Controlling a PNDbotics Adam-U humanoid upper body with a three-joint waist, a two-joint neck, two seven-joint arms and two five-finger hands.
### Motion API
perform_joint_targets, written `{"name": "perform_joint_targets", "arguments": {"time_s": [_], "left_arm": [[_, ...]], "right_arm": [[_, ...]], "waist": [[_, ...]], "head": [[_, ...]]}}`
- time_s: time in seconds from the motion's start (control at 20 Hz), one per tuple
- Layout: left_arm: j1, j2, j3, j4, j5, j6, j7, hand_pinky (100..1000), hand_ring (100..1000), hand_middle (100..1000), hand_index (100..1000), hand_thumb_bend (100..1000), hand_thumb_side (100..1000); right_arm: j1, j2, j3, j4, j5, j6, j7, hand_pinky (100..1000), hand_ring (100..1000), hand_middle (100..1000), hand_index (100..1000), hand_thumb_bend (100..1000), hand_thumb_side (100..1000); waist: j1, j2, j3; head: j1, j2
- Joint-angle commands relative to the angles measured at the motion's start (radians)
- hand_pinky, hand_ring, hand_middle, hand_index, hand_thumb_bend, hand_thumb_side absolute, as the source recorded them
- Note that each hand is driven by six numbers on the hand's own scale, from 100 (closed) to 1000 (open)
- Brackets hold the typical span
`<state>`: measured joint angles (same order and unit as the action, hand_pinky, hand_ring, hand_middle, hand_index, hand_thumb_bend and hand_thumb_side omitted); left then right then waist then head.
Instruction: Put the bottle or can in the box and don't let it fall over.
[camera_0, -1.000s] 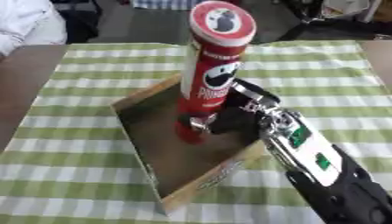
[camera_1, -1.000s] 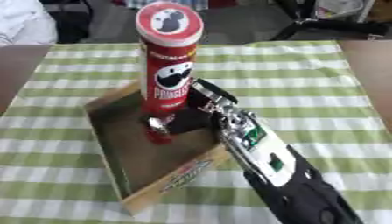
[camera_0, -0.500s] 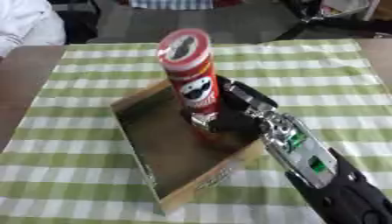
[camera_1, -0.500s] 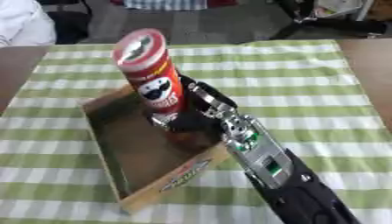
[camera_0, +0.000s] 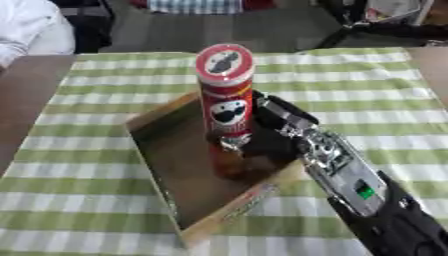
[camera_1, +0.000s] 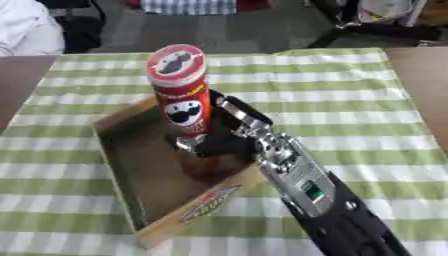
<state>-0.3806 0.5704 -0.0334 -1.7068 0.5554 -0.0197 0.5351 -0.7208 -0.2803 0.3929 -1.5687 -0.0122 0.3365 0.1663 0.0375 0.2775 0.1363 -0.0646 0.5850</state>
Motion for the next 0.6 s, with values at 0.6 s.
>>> {"name": "perform_joint_targets", "arguments": {"time_s": [0.6], "left_arm": [[0.002, 0.033, 0.016, -0.009, -0.004, 0.002, -0.004, 658, 785, 764, 779, 534, 677]], "right_arm": [[0.055, -0.145, -0.046, -0.176, -0.062, -0.002, 0.029, 1000, 1000, 1000, 1000, 377, 294]], "waist": [[0.012, -0.018, -0.011]], "head": [[0.018, -0.016]]}}
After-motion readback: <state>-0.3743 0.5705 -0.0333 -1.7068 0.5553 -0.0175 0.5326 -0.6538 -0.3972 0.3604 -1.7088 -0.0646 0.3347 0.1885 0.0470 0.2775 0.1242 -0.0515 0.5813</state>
